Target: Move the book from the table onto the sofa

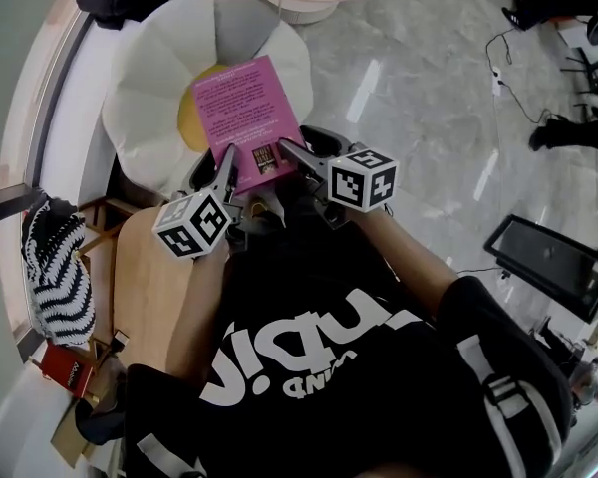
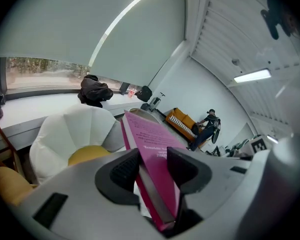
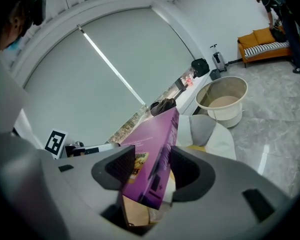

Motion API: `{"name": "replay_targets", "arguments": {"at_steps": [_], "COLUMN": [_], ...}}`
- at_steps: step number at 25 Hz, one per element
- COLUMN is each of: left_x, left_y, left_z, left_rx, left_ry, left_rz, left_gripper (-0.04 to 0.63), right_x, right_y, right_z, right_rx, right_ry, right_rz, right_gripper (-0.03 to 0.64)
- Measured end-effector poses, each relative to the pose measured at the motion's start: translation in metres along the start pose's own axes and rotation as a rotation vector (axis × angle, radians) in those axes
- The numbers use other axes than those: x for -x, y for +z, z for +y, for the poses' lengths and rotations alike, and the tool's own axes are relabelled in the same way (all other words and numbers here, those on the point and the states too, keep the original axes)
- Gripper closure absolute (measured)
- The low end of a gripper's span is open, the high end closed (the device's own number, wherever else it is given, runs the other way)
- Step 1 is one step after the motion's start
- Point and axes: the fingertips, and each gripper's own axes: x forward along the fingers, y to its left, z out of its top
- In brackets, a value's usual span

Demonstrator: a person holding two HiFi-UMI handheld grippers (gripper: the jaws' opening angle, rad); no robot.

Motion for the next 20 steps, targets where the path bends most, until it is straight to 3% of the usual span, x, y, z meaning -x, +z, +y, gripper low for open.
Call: {"name": "replay_targets", "arguments": {"at_steps": [9,20], "left_x": [-0.027,-0.016], "left_y": [0.027,0.047], "left_z": [0.004,0.049], "left_rx": [0.064,0.106], "left_ry": [0.109,0.175], "left_rz": [-0.068,-0.101], "left_gripper": [0.414,0.414], "right_x": [-0.032,-0.083], "right_y": [0.043,0.047], "right_z": [-0.018,0.004], "right_rx": [0.085,0.099], "right_ry": [0.098,0.159], "right_rz": [0.071,0.136], "right_gripper": [0.397,0.397]}}
